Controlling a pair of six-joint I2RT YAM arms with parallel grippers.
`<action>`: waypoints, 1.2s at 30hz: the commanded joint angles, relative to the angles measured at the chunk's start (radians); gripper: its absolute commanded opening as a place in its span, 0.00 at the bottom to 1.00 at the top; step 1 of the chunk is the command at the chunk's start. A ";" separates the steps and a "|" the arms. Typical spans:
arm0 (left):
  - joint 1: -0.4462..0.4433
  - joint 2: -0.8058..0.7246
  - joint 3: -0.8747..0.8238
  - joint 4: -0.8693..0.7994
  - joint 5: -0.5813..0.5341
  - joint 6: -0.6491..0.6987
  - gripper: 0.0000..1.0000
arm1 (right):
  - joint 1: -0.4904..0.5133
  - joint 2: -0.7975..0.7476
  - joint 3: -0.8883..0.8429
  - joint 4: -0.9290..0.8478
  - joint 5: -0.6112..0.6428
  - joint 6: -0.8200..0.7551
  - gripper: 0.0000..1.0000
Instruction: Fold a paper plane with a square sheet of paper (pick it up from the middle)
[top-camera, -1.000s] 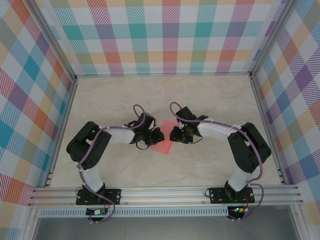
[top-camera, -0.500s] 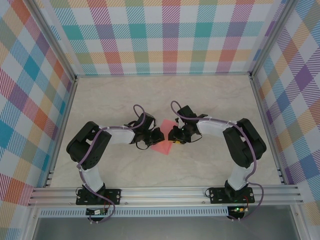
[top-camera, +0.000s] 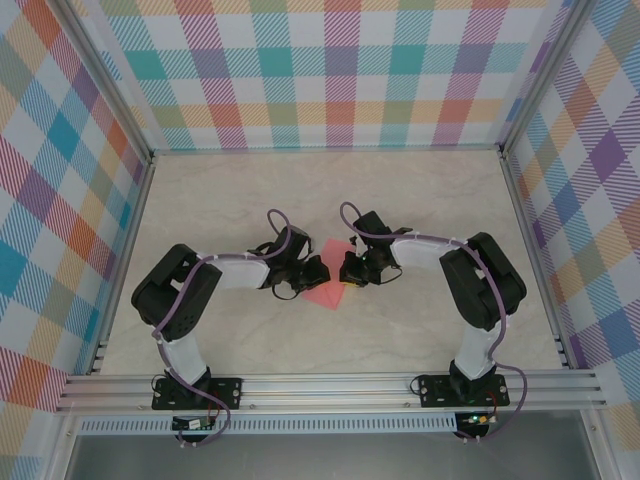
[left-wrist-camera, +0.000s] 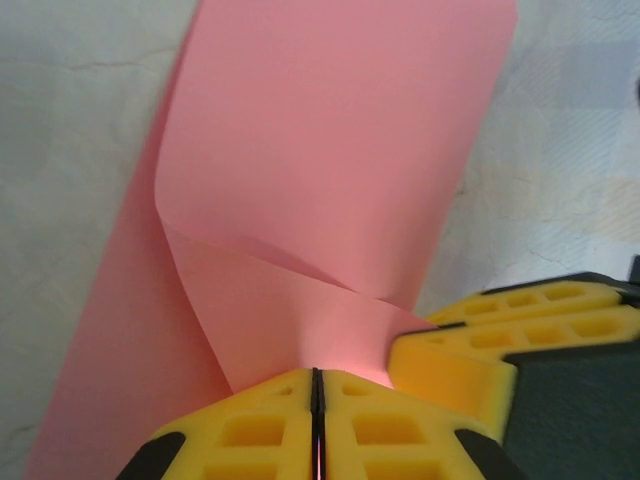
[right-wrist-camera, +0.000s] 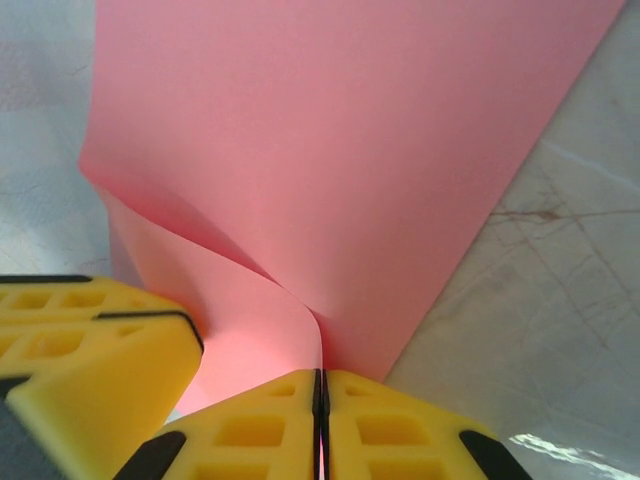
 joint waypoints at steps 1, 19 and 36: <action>-0.026 -0.040 -0.023 0.030 0.028 0.005 0.09 | -0.008 0.021 0.025 -0.006 0.012 -0.025 0.10; -0.050 -0.017 -0.040 0.042 0.024 -0.006 0.09 | -0.008 0.051 0.039 -0.010 0.012 -0.047 0.10; -0.050 0.012 -0.046 -0.001 -0.025 -0.006 0.09 | -0.008 0.074 0.049 -0.023 0.020 -0.058 0.10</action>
